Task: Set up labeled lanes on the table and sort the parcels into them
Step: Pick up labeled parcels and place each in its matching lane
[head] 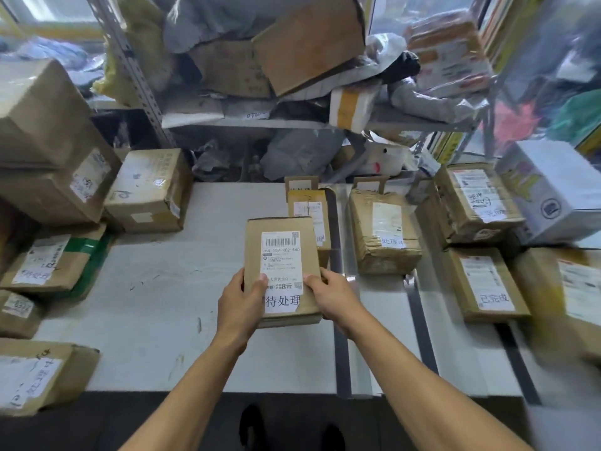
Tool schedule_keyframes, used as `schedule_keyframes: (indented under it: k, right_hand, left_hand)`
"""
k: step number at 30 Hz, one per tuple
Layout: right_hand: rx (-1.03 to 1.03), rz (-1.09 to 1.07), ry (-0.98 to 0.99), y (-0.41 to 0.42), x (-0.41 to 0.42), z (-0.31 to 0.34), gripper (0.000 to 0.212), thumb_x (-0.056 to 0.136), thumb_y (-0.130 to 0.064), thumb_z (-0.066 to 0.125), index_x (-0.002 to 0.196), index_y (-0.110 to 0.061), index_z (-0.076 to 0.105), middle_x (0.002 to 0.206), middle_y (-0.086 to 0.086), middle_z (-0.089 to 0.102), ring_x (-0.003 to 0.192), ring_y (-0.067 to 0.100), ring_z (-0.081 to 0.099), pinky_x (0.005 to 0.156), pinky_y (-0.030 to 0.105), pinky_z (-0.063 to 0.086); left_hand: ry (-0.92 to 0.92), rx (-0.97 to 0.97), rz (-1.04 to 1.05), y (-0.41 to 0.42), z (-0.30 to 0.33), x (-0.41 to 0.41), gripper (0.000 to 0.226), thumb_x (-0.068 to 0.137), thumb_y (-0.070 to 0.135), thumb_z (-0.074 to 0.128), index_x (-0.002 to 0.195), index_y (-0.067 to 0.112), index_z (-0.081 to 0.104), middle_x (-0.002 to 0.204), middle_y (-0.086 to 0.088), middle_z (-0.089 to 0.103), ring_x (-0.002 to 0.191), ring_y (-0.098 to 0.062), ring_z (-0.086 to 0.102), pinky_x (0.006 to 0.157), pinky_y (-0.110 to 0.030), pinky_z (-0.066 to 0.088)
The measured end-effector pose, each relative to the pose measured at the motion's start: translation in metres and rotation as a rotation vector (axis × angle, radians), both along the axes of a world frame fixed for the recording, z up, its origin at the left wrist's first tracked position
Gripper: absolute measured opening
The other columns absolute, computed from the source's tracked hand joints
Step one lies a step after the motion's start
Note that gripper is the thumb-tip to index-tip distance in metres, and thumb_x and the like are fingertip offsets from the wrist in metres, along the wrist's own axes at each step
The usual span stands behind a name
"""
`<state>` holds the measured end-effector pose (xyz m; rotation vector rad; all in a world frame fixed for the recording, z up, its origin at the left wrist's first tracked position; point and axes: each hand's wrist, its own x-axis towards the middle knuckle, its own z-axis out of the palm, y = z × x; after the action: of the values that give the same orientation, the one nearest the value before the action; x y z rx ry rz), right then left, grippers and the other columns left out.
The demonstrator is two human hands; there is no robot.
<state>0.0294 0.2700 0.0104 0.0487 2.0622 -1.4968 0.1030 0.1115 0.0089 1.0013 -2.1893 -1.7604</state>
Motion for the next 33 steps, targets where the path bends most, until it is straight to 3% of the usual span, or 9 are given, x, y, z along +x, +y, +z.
schedule_keyframes:
  k: [4,10,17,19,22,25,29,33]
  right_hand:
    - [0.028,-0.01,-0.033,0.006,0.016,-0.014,0.038,0.092,-0.03,0.052,0.127,-0.017,0.06,0.117,0.0,0.07,0.104,0.02,0.068,0.093,0.042,0.056]
    - [0.083,0.009,-0.109,0.014,0.037,-0.025,0.03,0.092,-0.036,0.048,0.119,-0.024,0.052,0.115,-0.003,0.068,0.1,0.018,0.068,0.088,0.044,0.059]
    - [0.147,-0.102,-0.225,0.015,0.046,-0.042,0.038,0.094,-0.03,0.045,0.127,-0.012,0.052,0.118,0.006,0.068,0.103,0.025,0.067,0.093,0.049,0.056]
    - [0.157,-0.185,-0.279,0.014,0.042,-0.045,0.041,0.096,-0.032,0.044,0.129,-0.009,0.051,0.114,0.009,0.07,0.099,0.026,0.069,0.086,0.043,0.059]
    - [0.183,-0.261,-0.3,0.012,0.041,-0.045,0.037,0.1,-0.034,0.043,0.123,-0.008,0.056,0.1,0.007,0.074,0.084,0.02,0.073,0.063,0.029,0.059]
    - [0.273,-0.262,-0.229,0.01,0.042,-0.048,0.038,0.101,-0.036,0.04,0.118,-0.008,0.059,0.093,0.004,0.073,0.078,0.016,0.071,0.057,0.025,0.054]
    - [0.331,-0.291,-0.159,0.005,0.039,-0.049,0.036,0.1,-0.034,0.04,0.116,-0.006,0.058,0.097,0.007,0.071,0.081,0.02,0.07,0.066,0.031,0.058]
    - [0.418,-0.255,-0.08,-0.002,0.033,-0.047,0.031,0.099,-0.023,0.042,0.124,-0.007,0.053,0.109,0.009,0.069,0.075,0.017,0.066,0.049,0.023,0.048]
  left_hand:
    - [-0.024,0.023,-0.029,0.012,-0.011,0.021,0.024,0.098,0.032,0.056,0.122,0.031,0.059,0.105,0.014,0.069,0.088,-0.007,0.07,0.061,-0.017,0.054]
    - [-0.021,0.027,-0.042,0.018,-0.022,0.045,0.018,0.096,0.034,0.057,0.113,0.041,0.06,0.101,0.021,0.07,0.087,0.003,0.068,0.063,-0.014,0.053]
    - [-0.098,0.062,-0.082,0.028,-0.046,0.046,0.025,0.097,0.032,0.057,0.12,0.027,0.063,0.104,0.015,0.07,0.087,0.002,0.066,0.057,-0.007,0.047]
    - [-0.121,0.066,-0.091,0.036,-0.052,0.041,0.028,0.098,0.032,0.055,0.124,0.024,0.062,0.106,0.012,0.069,0.089,0.0,0.065,0.055,-0.007,0.046]
    - [-0.142,0.099,-0.083,0.046,-0.059,0.034,0.028,0.099,0.031,0.054,0.126,0.023,0.058,0.108,0.007,0.067,0.085,-0.004,0.065,0.05,-0.006,0.045]
    - [-0.147,0.09,-0.088,0.048,-0.065,0.029,0.029,0.099,0.03,0.054,0.128,0.023,0.056,0.111,0.006,0.066,0.085,-0.005,0.065,0.05,-0.007,0.045]
    - [-0.151,0.074,-0.103,0.046,-0.069,0.022,0.031,0.099,0.031,0.053,0.13,0.024,0.054,0.116,0.006,0.066,0.089,-0.002,0.063,0.055,-0.008,0.045]
    - [-0.153,0.088,-0.102,0.052,-0.074,0.019,0.035,0.099,0.031,0.053,0.134,0.023,0.051,0.119,0.005,0.064,0.094,-0.007,0.063,0.068,-0.014,0.051]
